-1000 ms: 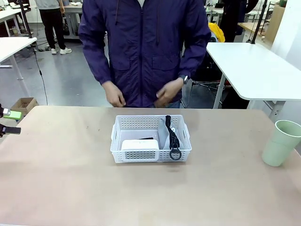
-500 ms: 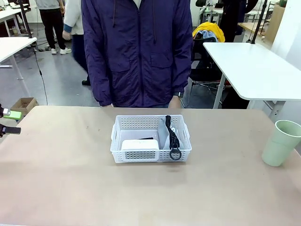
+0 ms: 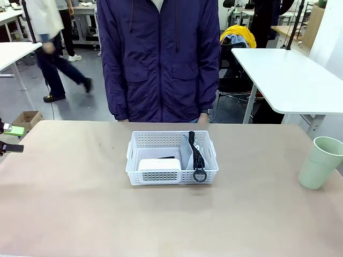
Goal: Efficiently arrange items inside the basket to fit them all.
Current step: Pick up the Reusable plastic cup and place it inside the Organizing basket.
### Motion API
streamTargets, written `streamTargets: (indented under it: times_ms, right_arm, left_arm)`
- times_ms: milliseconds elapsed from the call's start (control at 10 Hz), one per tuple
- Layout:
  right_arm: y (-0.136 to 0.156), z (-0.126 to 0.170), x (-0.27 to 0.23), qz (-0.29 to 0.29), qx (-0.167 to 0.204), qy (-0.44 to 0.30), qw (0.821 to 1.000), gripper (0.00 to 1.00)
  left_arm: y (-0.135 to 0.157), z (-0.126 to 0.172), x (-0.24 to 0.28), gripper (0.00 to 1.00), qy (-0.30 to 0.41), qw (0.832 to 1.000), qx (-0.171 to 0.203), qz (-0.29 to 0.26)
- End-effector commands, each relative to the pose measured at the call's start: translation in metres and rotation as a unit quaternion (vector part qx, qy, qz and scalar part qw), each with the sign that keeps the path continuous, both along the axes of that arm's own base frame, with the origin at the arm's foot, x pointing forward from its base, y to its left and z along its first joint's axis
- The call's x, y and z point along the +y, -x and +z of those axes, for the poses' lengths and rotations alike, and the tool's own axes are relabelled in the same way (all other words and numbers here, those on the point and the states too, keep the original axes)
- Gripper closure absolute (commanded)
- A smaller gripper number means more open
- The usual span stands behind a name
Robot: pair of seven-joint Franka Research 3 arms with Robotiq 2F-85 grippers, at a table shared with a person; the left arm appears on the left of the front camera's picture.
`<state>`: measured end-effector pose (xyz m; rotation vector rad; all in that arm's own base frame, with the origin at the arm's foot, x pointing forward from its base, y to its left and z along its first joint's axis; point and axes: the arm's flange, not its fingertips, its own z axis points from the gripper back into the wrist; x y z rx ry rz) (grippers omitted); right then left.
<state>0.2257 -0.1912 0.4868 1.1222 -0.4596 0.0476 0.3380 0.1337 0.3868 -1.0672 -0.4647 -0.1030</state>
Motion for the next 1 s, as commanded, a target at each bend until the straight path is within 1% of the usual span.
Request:
streamTargets:
  times_ms: [0,100,200,300,400,500,600,700,800,900]
  right_arm:
    - [0.014,-0.008,-0.045,0.125,-0.126,0.002,0.984,0.0]
    - [0.026,-0.017,-0.054,0.144,-0.174,0.048,0.973,0.0]
    - [0.036,-0.03,-0.059,0.159,-0.187,0.081,0.966,0.0]
    - [0.04,-0.047,-0.059,0.14,-0.183,0.128,0.965,0.0]
    - [0.043,-0.066,-0.055,0.149,-0.167,0.15,0.963,0.0]
    - [0.046,-0.083,-0.054,0.126,-0.141,0.223,0.956,0.0]
    - [0.05,-0.096,-0.052,0.114,-0.137,0.259,0.949,0.0]
    - [0.054,-0.107,-0.049,0.12,-0.134,0.264,0.947,0.0]
    - [0.051,-0.118,-0.046,0.104,-0.119,0.237,0.959,0.0]
    - [0.048,-0.098,-0.065,0.119,-0.138,0.238,0.954,0.0]
  left_arm:
    - [0.006,0.0,-0.002,0.0,-0.002,1.0,0.002,-0.001]
    - [0.006,0.0,-0.002,0.0,-0.002,1.0,0.002,-0.001]
    - [0.006,0.0,-0.002,0.0,-0.002,1.0,0.002,-0.001]
    - [0.006,0.0,-0.002,0.0,-0.002,1.0,0.002,-0.001]
    - [0.006,0.0,-0.002,0.0,-0.002,1.0,0.002,-0.001]
    - [0.006,0.0,-0.002,0.0,-0.002,1.0,0.002,-0.001]
    - [0.006,0.0,-0.002,0.0,-0.002,1.0,0.002,-0.001]
    - [0.006,0.0,-0.002,0.0,-0.002,1.0,0.002,-0.001]
    - [0.006,0.0,-0.002,0.0,-0.002,1.0,0.002,-0.001]
    - [0.006,0.0,-0.002,0.0,-0.002,1.0,0.002,-0.001]
